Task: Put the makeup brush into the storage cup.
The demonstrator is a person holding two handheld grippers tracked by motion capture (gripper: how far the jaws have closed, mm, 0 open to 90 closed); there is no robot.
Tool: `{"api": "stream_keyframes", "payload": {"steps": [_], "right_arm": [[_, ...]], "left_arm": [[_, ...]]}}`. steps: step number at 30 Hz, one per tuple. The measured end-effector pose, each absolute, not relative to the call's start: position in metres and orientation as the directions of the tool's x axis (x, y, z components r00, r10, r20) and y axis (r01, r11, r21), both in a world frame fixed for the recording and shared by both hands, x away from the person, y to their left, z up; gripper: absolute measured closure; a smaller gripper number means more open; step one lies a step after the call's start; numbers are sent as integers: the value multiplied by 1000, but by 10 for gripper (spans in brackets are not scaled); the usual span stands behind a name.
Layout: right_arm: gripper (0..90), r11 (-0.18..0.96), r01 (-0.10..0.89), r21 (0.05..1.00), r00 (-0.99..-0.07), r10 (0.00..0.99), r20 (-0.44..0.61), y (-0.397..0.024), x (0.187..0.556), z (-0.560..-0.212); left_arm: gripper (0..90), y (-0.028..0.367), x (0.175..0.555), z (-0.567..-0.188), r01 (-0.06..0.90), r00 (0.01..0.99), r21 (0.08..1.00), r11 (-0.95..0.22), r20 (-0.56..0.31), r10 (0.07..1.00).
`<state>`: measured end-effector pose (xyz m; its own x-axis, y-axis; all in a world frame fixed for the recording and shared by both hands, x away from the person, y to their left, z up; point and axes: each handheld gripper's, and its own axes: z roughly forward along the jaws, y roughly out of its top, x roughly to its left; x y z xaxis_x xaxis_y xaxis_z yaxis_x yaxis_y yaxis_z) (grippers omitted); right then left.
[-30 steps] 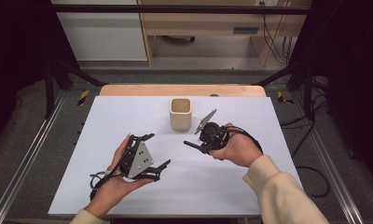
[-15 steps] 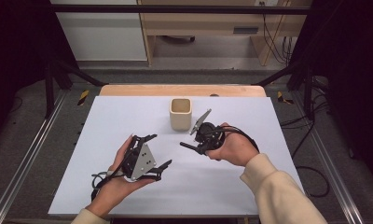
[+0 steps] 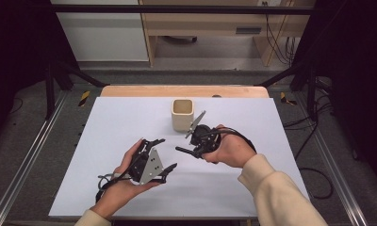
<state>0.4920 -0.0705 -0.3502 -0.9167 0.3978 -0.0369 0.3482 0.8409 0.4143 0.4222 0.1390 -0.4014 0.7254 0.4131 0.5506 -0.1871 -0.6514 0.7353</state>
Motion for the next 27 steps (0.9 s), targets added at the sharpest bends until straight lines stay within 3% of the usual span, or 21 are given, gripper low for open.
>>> {"api": "stream_keyframes", "payload": {"steps": [14,27], "right_arm": [[793,865,305,398,-941,339,-16,-53,485,-348],[793,879,272,392,-955,297,-2,-45,480,-347]], "left_arm": [[319,127,420,-411,-262,721,636,-726,629,291],[449,122,420,-417,-283,728,613,-738,638,252]]}}
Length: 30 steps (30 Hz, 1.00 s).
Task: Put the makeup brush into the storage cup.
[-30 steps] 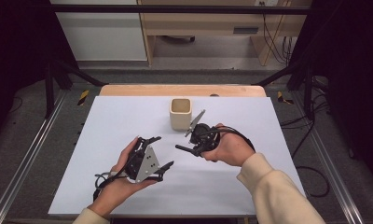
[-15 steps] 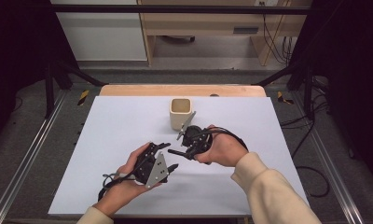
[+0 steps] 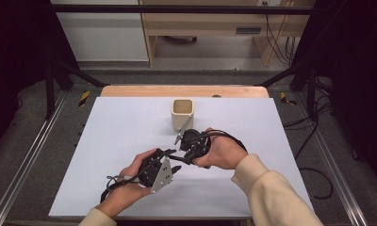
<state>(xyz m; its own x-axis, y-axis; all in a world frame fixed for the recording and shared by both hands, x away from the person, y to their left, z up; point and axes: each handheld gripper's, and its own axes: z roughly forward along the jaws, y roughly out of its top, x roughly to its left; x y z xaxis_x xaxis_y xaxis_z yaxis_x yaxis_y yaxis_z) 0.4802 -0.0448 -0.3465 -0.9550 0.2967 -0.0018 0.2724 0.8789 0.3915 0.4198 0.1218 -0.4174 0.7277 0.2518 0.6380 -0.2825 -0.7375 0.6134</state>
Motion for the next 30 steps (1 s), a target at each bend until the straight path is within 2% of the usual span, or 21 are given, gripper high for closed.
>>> {"api": "stream_keyframes", "payload": {"steps": [11,15,18,22,26,30], "right_arm": [[793,890,251,381,-963,268,10,-41,477,-346],[793,891,249,380,-964,264,12,-40,475,-347],[789,892,244,379,-966,257,18,-40,475,-347],[742,883,250,396,-964,265,19,-42,475,-347],[521,840,254,480,-957,292,-4,-51,478,-339],[339,727,266,633,-927,372,-38,-65,475,-329]], "left_arm": [[623,125,420,-421,-296,734,600,-744,641,224],[714,125,419,-420,-292,740,598,-746,635,220],[745,124,418,-422,-305,749,592,-746,633,196],[788,125,416,-424,-294,759,592,-750,622,193],[789,126,418,-427,-271,769,610,-745,603,213],[789,135,425,-431,-190,778,663,-724,552,301]]}}
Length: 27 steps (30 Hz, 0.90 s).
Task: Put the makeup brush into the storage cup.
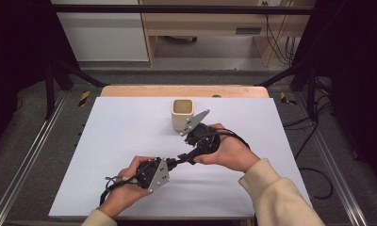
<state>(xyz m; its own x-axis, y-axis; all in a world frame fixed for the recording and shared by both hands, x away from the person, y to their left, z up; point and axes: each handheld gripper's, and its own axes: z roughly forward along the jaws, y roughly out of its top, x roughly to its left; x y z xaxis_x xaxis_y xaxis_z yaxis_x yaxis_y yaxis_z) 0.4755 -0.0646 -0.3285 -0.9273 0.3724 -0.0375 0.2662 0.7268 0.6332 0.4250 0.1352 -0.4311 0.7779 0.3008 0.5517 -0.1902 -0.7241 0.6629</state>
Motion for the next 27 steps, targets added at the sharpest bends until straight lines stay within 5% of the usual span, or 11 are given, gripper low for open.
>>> {"api": "stream_keyframes", "payload": {"steps": [6,15,20,27], "right_arm": [[147,580,251,775,-857,506,-101,-82,465,-331],[72,435,274,858,-810,585,-38,-98,461,-343],[62,374,279,885,-808,589,6,-101,463,-358],[177,303,280,911,-801,597,47,-97,465,-376]], "left_arm": [[790,147,436,-428,-68,766,771,-633,447,462],[790,153,439,-423,-12,758,832,-554,369,538],[790,153,440,-423,18,766,870,-492,304,566],[790,153,439,-421,29,764,888,-458,276,583]]}}
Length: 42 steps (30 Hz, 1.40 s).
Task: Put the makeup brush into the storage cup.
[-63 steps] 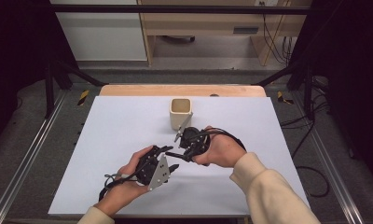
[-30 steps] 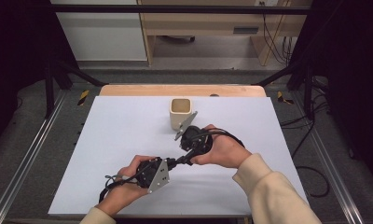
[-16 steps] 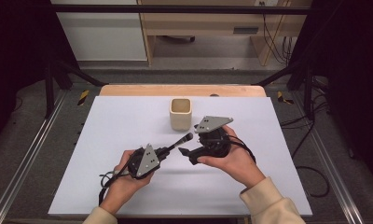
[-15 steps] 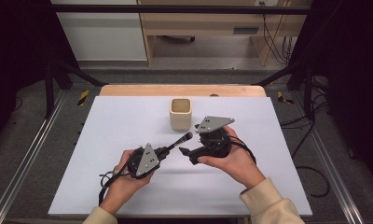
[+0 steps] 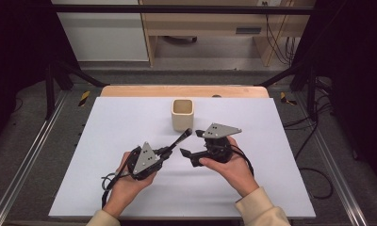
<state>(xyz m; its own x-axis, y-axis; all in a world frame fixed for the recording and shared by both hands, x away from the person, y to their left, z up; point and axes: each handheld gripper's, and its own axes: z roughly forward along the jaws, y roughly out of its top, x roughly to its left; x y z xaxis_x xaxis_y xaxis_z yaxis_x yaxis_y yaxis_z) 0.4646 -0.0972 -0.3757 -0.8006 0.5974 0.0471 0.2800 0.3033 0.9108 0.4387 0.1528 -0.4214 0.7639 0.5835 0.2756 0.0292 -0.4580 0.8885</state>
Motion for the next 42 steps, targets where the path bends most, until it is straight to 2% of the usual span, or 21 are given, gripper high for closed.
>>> {"api": "stream_keyframes", "payload": {"steps": [2,4,7,12,19,26,35,42], "right_arm": [[202,296,280,913,-800,598,51,-96,465,-377],[280,271,282,920,-798,598,68,-93,464,-380],[342,240,291,926,-802,589,100,-90,465,-382],[429,222,299,928,-812,570,125,-83,467,-384],[505,206,305,930,-817,557,145,-77,468,-384],[668,159,310,937,-814,554,175,-75,469,-383],[775,128,305,944,-826,529,195,-73,468,-379],[785,145,296,944,-832,525,180,-70,468,-375]], "left_arm": [[790,153,439,-421,38,764,896,-443,259,590],[789,154,440,-421,51,764,908,-416,233,602],[789,153,440,-422,61,766,919,-389,207,609],[789,149,439,-421,62,769,923,-379,198,607],[789,147,438,-422,58,770,924,-377,199,606],[788,145,437,-421,61,762,931,-359,189,619],[788,140,437,-423,72,748,935,-347,180,639],[773,139,438,-424,68,736,935,-349,189,650]]}}
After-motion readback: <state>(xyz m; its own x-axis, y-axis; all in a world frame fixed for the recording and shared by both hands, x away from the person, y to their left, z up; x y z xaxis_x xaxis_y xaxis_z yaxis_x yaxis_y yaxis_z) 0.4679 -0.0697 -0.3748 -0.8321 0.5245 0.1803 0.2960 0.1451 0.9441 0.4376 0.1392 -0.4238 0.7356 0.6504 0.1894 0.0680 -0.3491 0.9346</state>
